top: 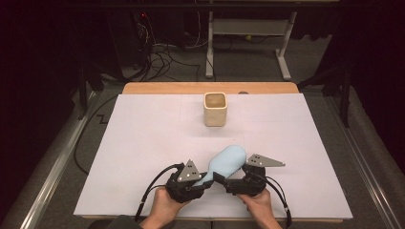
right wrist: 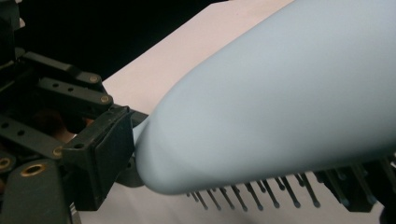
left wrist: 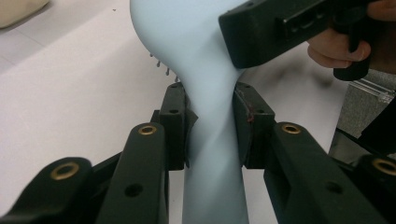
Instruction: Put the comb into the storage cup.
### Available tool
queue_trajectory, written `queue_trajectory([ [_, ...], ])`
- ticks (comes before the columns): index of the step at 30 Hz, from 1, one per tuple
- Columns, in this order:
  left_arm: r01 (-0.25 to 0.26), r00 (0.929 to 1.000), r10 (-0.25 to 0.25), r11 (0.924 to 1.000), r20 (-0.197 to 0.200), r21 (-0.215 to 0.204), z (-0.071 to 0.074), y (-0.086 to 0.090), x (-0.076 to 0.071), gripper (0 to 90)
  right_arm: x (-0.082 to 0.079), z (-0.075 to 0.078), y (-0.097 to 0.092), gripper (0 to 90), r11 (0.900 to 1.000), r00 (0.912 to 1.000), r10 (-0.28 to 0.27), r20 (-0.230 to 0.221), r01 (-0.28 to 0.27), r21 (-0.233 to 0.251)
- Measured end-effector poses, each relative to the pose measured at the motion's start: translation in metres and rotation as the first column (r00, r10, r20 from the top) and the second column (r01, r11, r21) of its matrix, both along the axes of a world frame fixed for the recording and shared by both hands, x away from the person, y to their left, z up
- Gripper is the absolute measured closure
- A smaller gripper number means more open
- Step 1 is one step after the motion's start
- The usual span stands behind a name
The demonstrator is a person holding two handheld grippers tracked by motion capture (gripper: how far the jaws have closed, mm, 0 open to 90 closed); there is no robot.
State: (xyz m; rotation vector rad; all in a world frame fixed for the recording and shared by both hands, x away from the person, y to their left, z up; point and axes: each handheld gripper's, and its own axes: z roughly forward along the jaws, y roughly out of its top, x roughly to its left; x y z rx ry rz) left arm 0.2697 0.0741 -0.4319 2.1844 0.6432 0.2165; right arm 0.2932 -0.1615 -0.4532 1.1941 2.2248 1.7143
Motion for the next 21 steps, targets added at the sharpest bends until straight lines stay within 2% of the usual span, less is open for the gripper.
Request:
queue_trajectory([
  [4,0.003,1.0000,-0.003,1.0000,-0.006,0.002,-0.0013,-0.0017,0.0006,68.7,0.0027,0.0003,-0.0007,16.3,1.0000,0.9997,0.006,-0.024,-0.006,0.006],
  [14,-0.002,1.0000,0.002,1.0000,-0.008,-0.005,-0.0007,-0.0004,0.0017,68.8,0.0022,0.0059,0.0019,21.8,0.9999,0.9998,0.014,-0.016,-0.014,-0.001],
  [17,-0.001,1.0000,0.001,1.0000,-0.008,-0.003,-0.0007,-0.0001,0.0019,68.9,0.0023,0.0064,0.0022,22.9,0.9999,0.9998,0.014,-0.013,-0.014,-0.002],
  [20,-0.007,1.0000,0.007,1.0000,-0.001,0.003,-0.0014,-0.0004,0.0014,69.0,-0.0015,0.0076,0.0053,24.2,0.9999,0.9997,0.002,0.025,-0.002,-0.012],
  [21,-0.007,1.0000,0.007,1.0000,-0.001,0.003,-0.0014,-0.0004,0.0014,69.0,-0.0015,0.0076,0.0053,24.2,0.9999,0.9997,0.002,0.025,-0.002,-0.012],
])
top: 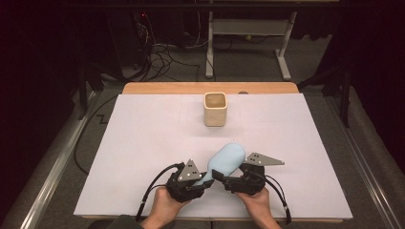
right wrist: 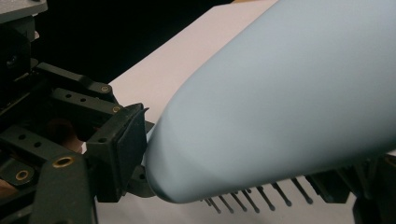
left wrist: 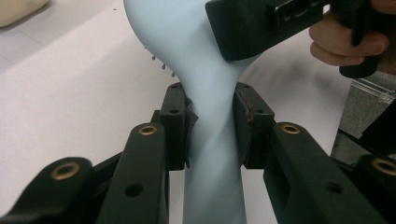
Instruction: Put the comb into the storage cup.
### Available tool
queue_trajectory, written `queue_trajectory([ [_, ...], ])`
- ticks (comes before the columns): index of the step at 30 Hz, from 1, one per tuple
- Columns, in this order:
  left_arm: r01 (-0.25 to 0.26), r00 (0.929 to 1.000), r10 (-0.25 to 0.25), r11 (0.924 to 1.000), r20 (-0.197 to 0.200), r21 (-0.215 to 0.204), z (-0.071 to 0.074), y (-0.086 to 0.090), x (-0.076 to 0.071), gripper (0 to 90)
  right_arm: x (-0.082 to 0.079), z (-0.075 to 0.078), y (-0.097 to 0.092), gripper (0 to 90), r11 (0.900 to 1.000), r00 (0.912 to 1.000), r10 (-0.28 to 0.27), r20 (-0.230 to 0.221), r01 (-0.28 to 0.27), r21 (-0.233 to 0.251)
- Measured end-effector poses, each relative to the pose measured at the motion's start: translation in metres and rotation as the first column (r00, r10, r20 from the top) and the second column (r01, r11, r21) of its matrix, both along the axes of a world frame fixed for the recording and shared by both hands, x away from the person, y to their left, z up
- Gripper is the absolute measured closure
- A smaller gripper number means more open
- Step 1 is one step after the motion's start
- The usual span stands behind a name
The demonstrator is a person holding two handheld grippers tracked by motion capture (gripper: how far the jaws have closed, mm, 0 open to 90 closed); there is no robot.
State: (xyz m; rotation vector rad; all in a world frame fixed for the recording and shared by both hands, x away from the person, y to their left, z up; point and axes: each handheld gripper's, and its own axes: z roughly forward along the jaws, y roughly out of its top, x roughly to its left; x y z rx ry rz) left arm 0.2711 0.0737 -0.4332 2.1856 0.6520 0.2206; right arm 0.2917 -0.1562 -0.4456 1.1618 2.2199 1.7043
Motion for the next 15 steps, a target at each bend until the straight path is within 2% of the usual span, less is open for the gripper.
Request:
queue_trajectory([
  [2,0.001,1.0000,-0.001,1.0000,-0.003,0.002,0.000,0.000,0.000,69.0,-0.001,0.002,0.001,26.2,1.0000,0.9998,-0.001,0.021,0.001,-0.009],
  [5,0.001,1.0000,-0.001,1.0000,-0.004,0.006,-0.001,0.000,0.000,69.0,-0.002,0.003,0.001,28.2,1.0000,0.9998,0.002,0.021,-0.002,-0.004],
  [6,0.003,1.0000,-0.003,1.0000,-0.005,0.005,-0.001,0.000,0.000,69.0,-0.003,0.004,0.001,31.8,1.0000,0.9996,0.009,0.028,-0.009,0.001],
  [10,0.010,0.9999,-0.010,0.9999,-0.004,-0.001,0.000,0.000,-0.001,69.1,-0.006,0.009,0.000,36.7,0.9995,0.9987,0.029,0.043,-0.030,0.012],
  [15,0.011,0.9999,-0.011,0.9999,-0.010,-0.001,0.001,0.001,-0.001,69.3,-0.004,0.012,-0.003,42.0,0.9972,0.9984,0.054,0.018,-0.055,0.050],
])
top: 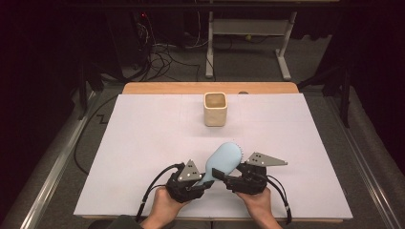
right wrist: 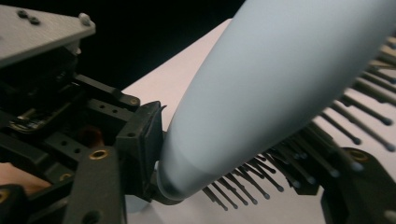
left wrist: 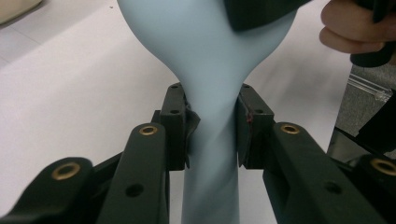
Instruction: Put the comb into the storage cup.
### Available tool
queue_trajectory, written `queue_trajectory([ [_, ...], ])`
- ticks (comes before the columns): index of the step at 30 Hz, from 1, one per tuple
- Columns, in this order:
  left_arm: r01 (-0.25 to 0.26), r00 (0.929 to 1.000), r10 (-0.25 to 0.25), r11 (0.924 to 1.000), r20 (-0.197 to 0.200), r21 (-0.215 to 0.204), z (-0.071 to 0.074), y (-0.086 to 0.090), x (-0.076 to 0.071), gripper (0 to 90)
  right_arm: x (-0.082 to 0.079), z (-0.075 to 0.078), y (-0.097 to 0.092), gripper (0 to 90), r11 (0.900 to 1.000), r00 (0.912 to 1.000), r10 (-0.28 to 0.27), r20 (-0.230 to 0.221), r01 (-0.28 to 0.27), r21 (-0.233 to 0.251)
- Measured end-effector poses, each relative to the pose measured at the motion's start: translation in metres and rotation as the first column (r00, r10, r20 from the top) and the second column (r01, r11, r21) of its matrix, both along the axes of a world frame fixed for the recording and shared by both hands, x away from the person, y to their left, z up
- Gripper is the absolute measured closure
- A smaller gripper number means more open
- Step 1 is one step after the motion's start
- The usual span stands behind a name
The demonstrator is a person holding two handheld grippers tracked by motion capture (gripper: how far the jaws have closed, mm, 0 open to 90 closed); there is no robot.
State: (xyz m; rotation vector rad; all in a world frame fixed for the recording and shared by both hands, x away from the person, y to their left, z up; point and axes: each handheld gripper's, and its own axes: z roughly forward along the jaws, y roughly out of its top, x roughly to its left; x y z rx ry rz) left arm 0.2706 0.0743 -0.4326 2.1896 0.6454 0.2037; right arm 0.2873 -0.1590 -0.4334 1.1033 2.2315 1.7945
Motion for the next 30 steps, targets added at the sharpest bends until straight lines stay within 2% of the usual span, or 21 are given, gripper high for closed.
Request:
queue_trajectory([
  [3,0.007,1.0000,-0.007,1.0000,0.000,-0.002,0.000,0.000,-0.001,69.4,0.001,0.005,-0.001,46.9,0.9991,0.9993,0.036,-0.010,-0.035,0.025],
  [9,0.015,0.9999,-0.015,0.9998,0.001,-0.009,0.003,0.001,-0.001,69.4,0.002,0.007,-0.003,50.3,0.9966,0.9974,0.062,-0.037,-0.060,0.057],
  [17,0.031,0.9995,-0.031,0.9995,-0.009,-0.008,0.003,0.002,-0.001,69.4,0.001,0.012,0.000,54.0,0.9950,0.9950,0.094,-0.033,-0.093,0.035],
  [24,0.036,0.9992,-0.036,0.9989,-0.016,-0.029,0.003,0.004,-0.002,67.3,0.001,0.016,0.002,55.2,0.9929,0.9927,0.117,-0.029,-0.116,0.024],
  [25,0.041,0.9990,-0.041,0.9989,-0.014,-0.025,0.003,0.004,-0.002,65.2,0.001,0.016,0.003,55.2,0.9925,0.9924,0.121,-0.024,-0.120,0.020],
  [26,0.049,0.9987,-0.049,0.9986,-0.010,-0.019,0.002,0.003,-0.003,59.1,0.000,0.018,0.004,55.2,0.9914,0.9913,0.131,-0.016,-0.131,0.006],
  [29,0.056,0.9984,-0.056,0.9983,-0.009,-0.017,0.001,0.004,-0.003,54.7,-0.001,0.020,0.005,55.2,0.9904,0.9904,0.138,-0.007,-0.138,-0.006],
  [30,0.058,0.9983,-0.059,0.9981,-0.006,-0.018,0.001,0.004,-0.003,50.4,-0.001,0.022,0.006,55.2,0.9899,0.9900,0.141,-0.003,-0.141,-0.013],
])
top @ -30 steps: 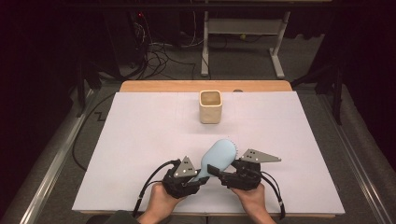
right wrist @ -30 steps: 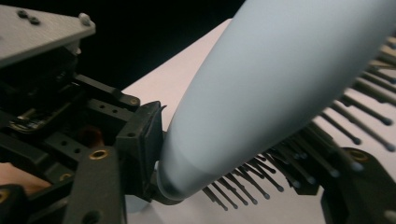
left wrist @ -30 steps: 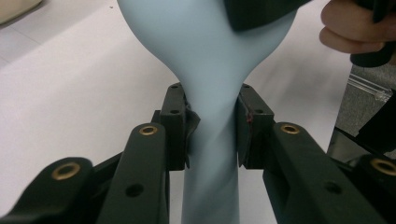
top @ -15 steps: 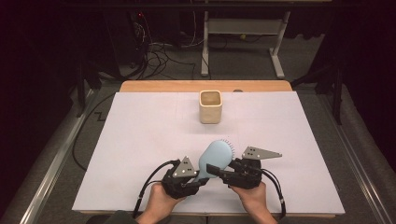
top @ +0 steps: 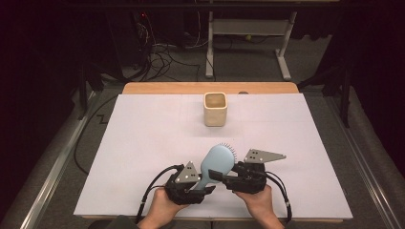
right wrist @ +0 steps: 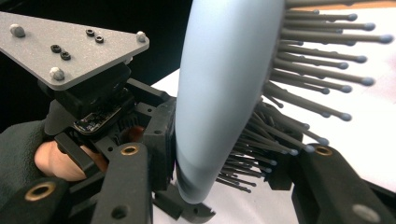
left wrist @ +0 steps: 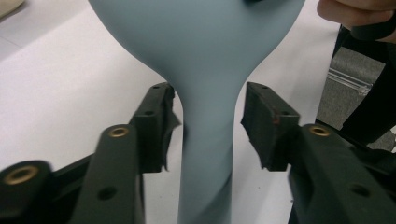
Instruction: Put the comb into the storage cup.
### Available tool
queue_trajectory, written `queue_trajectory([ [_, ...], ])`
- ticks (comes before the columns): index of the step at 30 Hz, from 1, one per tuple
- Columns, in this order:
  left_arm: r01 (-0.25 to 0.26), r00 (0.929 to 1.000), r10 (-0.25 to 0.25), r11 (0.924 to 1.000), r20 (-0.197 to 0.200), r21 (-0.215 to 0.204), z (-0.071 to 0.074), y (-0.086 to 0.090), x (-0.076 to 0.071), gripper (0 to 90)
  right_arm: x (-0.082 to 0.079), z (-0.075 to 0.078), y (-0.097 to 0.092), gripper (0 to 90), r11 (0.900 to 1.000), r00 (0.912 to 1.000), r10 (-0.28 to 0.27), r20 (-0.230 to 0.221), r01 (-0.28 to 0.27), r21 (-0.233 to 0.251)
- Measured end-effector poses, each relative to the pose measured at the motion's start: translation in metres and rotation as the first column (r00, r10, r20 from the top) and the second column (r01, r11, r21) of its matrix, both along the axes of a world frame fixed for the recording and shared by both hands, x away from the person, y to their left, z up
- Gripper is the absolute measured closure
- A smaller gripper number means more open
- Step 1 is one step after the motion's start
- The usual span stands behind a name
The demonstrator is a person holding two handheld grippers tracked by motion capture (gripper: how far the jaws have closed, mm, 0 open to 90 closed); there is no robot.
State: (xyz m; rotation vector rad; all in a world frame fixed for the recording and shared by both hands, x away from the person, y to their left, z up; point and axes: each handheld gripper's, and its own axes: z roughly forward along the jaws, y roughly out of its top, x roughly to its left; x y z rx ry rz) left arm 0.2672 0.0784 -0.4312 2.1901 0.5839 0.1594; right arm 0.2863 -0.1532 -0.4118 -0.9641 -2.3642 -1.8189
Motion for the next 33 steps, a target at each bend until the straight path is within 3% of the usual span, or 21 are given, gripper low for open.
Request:
queue_trajectory([
  [4,-0.016,0.9999,0.016,0.9995,0.006,-0.029,-0.001,0.004,0.000,44.0,0.001,0.001,-0.002,55.2,1.0000,1.0000,-0.002,-0.003,0.002,-0.003],
  [15,-0.057,0.9983,0.058,0.9935,0.009,-0.098,-0.002,0.017,0.004,37.0,0.002,0.008,-0.012,55.1,0.9996,0.9998,-0.015,0.015,0.015,-0.024],
  [24,-0.064,0.9978,0.065,0.9925,0.008,-0.104,0.000,0.023,0.006,34.8,0.003,0.010,-0.016,55.1,0.9993,0.9997,-0.023,0.009,0.023,-0.029],
  [26,-0.105,0.9940,0.107,0.9887,0.020,-0.108,0.001,0.025,0.006,35.2,0.003,0.009,-0.019,55.1,0.9994,0.9997,-0.025,0.005,0.025,-0.024],
  [33,-0.139,0.9891,0.143,0.9847,0.034,-0.106,0.003,0.036,0.008,35.4,0.003,0.011,-0.023,55.2,0.9992,0.9994,-0.035,0.004,0.035,-0.020],
])
